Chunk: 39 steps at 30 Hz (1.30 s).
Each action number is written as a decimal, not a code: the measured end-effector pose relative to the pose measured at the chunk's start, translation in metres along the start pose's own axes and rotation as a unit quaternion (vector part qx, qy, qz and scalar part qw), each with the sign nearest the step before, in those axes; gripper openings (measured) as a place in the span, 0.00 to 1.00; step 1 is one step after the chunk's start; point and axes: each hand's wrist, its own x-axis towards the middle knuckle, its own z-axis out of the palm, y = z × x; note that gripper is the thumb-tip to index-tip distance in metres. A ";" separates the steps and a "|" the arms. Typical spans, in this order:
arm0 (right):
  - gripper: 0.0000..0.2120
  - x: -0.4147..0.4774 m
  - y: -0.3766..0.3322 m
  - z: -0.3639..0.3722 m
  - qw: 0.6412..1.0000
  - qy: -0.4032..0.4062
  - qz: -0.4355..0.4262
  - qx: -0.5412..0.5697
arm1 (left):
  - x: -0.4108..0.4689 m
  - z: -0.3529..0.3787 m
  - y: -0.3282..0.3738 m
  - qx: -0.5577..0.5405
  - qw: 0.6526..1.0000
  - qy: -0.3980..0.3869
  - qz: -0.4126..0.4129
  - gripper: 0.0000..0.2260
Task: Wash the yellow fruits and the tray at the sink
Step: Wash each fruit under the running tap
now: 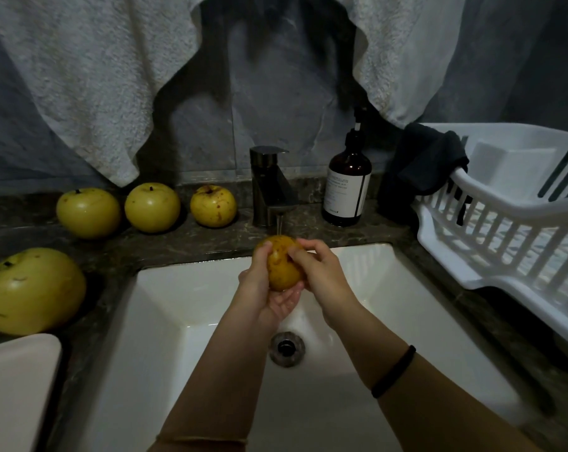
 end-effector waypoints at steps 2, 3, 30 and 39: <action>0.17 0.000 0.002 0.000 1.000 0.000 -0.013 -0.004 | -0.002 0.000 0.000 0.009 1.000 -0.001 0.003 0.27; 0.17 0.000 0.003 0.000 1.000 -0.002 -0.018 -0.002 | -0.002 0.001 0.000 0.011 1.000 -0.002 0.003 0.27; 0.09 0.005 0.007 -0.002 0.999 0.019 -0.035 -0.024 | -0.001 0.000 0.001 0.013 1.000 -0.007 -0.005 0.27; 0.08 0.006 0.007 -0.004 0.999 0.021 -0.038 -0.023 | -0.003 0.001 0.002 0.005 1.000 -0.005 -0.021 0.28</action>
